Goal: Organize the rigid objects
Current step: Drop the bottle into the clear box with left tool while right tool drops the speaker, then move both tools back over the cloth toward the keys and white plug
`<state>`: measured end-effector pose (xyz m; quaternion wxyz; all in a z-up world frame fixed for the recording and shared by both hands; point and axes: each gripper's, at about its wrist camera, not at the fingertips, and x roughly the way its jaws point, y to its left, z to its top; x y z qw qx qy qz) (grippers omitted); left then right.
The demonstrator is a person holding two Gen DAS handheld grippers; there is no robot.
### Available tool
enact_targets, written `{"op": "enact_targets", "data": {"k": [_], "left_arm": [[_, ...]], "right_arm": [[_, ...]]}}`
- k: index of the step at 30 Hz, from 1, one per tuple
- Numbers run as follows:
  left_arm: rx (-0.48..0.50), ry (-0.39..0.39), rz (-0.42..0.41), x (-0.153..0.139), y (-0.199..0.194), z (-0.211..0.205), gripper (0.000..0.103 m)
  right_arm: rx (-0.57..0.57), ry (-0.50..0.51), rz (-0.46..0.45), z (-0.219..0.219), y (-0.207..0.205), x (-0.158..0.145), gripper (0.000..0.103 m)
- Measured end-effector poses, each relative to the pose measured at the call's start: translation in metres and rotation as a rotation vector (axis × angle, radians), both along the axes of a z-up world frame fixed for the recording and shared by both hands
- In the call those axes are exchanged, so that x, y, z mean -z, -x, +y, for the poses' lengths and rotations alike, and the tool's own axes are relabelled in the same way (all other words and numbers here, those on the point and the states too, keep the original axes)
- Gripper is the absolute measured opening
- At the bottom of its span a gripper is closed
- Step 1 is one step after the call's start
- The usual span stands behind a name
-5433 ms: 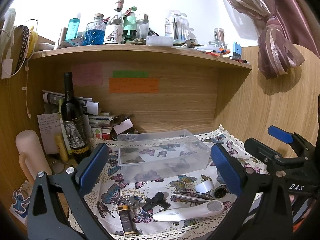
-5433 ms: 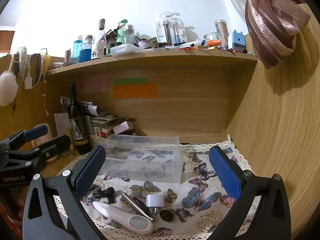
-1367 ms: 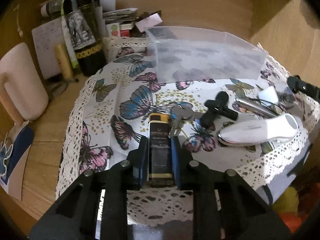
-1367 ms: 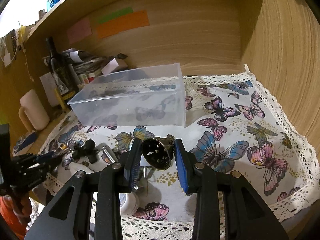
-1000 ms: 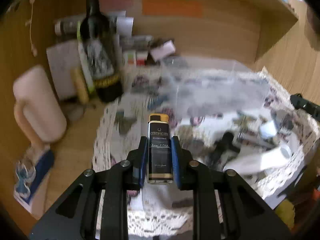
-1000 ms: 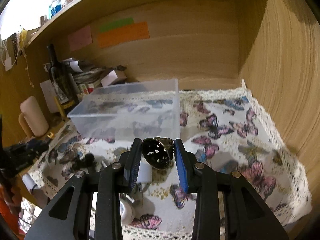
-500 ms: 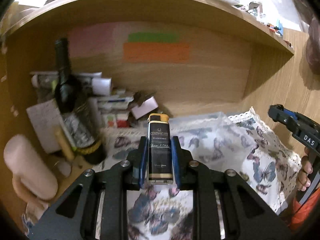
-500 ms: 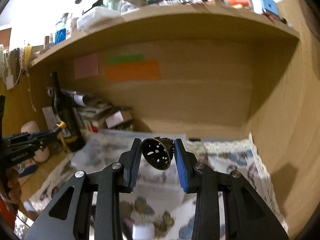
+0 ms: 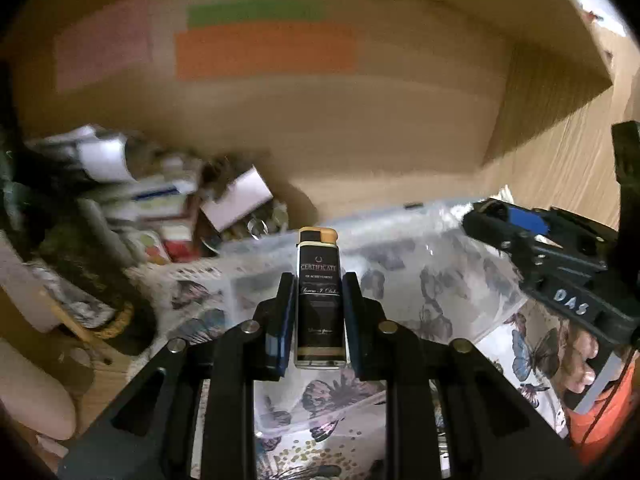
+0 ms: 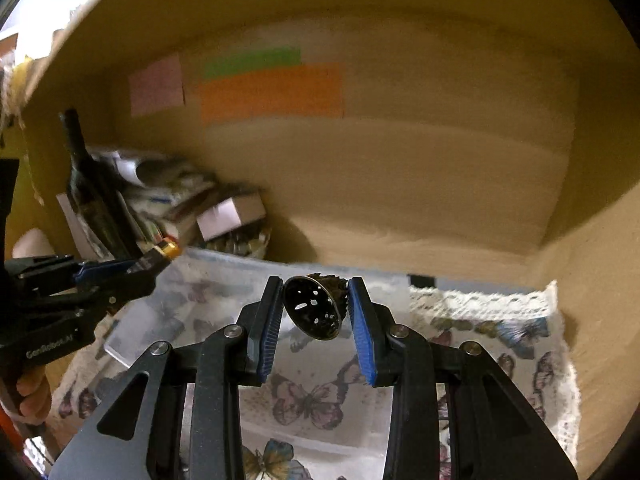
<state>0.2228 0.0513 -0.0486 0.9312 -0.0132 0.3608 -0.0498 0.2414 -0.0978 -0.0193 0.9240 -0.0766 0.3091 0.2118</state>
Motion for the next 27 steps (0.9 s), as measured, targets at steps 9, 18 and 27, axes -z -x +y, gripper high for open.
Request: {"op": "enact_targets", "data": {"k": [9,18,27], "left_arm": [[0.044,-0.012,0.124,0.041,-0.028,-0.01,0.022],[0.052,-0.017,0.173,0.057,-0.035,-0.016,0.022],[0.03,-0.008,0.106,0.035,-0.014,-0.011,0.038]], "right_arm": [[-0.002,0.081,0.127,0.015,-0.027,0.042,0.03],[-0.004,0.15,0.14,0.022,-0.028,0.053,0.03],[-0.001,0.134,0.053,0.024,-0.008,0.027,0.048]]}}
